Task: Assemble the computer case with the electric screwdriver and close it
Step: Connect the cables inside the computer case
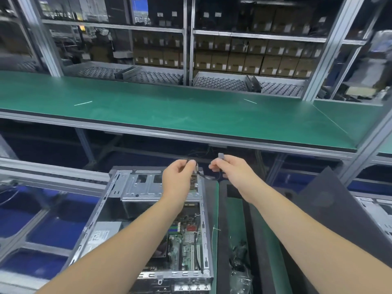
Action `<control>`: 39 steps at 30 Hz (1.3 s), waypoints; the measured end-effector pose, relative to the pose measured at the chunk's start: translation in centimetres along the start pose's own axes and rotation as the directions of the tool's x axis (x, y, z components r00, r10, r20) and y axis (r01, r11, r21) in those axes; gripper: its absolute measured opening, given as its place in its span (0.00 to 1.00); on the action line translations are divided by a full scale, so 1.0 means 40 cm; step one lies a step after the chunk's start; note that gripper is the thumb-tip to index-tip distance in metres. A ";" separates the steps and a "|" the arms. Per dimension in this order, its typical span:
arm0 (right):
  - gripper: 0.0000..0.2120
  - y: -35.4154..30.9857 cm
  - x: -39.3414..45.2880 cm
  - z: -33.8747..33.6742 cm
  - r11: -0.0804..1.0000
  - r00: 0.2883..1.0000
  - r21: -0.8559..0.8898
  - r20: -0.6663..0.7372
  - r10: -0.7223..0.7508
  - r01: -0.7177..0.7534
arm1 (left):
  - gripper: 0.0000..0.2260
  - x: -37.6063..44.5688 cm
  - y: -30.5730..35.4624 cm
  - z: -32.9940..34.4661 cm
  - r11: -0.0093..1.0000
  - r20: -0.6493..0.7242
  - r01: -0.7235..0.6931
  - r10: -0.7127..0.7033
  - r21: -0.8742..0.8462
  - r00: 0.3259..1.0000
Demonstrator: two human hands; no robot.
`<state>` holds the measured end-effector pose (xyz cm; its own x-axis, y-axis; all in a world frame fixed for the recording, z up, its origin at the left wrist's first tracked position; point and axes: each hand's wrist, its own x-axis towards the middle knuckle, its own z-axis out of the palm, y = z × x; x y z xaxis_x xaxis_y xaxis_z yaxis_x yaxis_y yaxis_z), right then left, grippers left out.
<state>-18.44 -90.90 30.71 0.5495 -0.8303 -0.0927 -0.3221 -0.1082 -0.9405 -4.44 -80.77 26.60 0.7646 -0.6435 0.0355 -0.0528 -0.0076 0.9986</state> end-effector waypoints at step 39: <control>0.12 0.286 -0.078 0.501 0.897 0.834 0.237 -0.338 0.436 -0.372 | 0.14 0.047 -0.319 -0.185 0.780 0.182 0.621 -0.624 0.075 0.760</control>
<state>-8.39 -78.57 13.71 0.0575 -0.9245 -0.3767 -0.3106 0.3420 -0.8869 2.41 -76.22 14.21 0.4975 -0.6238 -0.6028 0.3857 -0.4634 0.7978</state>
